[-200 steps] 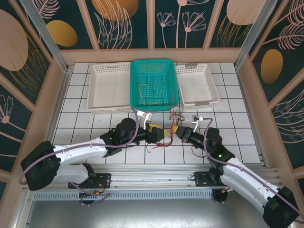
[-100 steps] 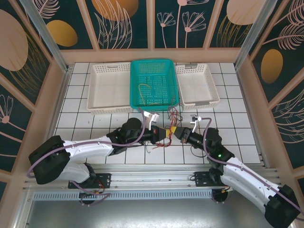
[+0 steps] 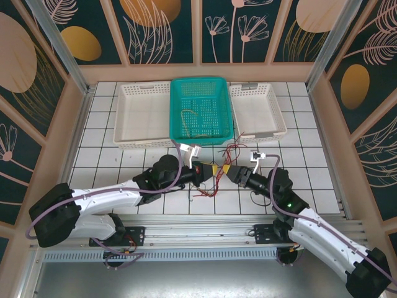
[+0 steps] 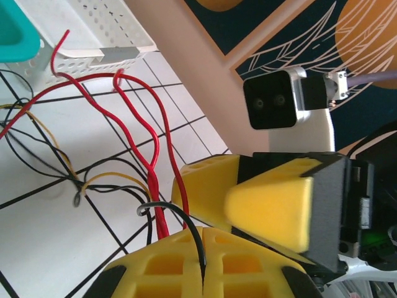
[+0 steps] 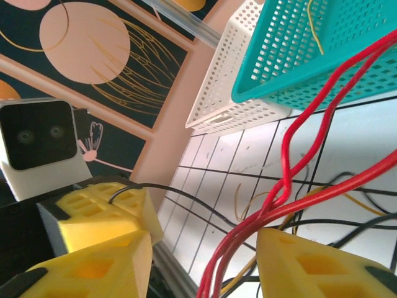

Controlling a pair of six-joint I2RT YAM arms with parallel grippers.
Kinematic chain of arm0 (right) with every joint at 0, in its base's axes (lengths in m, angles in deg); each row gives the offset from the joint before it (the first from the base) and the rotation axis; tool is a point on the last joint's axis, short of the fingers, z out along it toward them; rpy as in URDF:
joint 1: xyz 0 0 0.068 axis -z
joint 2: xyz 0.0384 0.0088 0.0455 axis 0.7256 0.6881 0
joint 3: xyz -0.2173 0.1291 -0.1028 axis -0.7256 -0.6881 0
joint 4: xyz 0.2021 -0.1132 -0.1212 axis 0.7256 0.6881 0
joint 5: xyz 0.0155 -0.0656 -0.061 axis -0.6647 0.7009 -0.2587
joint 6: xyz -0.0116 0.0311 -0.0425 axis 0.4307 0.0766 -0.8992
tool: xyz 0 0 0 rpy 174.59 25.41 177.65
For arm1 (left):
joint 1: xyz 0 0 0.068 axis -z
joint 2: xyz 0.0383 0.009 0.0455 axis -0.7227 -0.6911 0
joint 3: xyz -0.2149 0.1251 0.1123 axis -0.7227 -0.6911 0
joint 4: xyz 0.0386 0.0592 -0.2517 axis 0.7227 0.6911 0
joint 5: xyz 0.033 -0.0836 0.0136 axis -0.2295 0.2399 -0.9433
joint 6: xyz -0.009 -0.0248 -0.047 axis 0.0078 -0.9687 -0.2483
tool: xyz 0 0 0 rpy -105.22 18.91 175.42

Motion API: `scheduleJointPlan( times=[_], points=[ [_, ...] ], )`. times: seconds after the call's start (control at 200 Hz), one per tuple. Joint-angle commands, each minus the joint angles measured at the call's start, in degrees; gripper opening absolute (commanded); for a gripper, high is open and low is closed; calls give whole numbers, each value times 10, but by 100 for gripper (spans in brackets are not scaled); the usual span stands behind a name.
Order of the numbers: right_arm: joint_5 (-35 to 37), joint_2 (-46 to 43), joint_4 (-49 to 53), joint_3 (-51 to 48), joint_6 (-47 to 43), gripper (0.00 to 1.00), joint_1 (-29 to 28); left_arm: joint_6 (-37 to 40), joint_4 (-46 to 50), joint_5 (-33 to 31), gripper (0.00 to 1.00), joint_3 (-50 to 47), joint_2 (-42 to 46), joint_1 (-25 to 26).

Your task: Untangle the cables

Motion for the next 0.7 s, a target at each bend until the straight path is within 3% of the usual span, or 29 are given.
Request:
scheduleJointPlan(
  times=[0.0,0.13,0.365,0.48,0.691],
  points=[
    [-14,-8,-7,12,6,52,0,11,0,-11,0,1,0,3],
    [-32,6,-18,8,16,53,1,17,8,-16,0,10,3,2],
    [-44,24,-58,-38,51,42,-10,31,37,-43,0,19,27,2],
    [-31,23,-67,-43,49,34,-27,34,45,-49,0,21,28,2],
    [6,39,-91,-40,44,34,-49,30,40,-41,0,23,20,3]
  ],
)
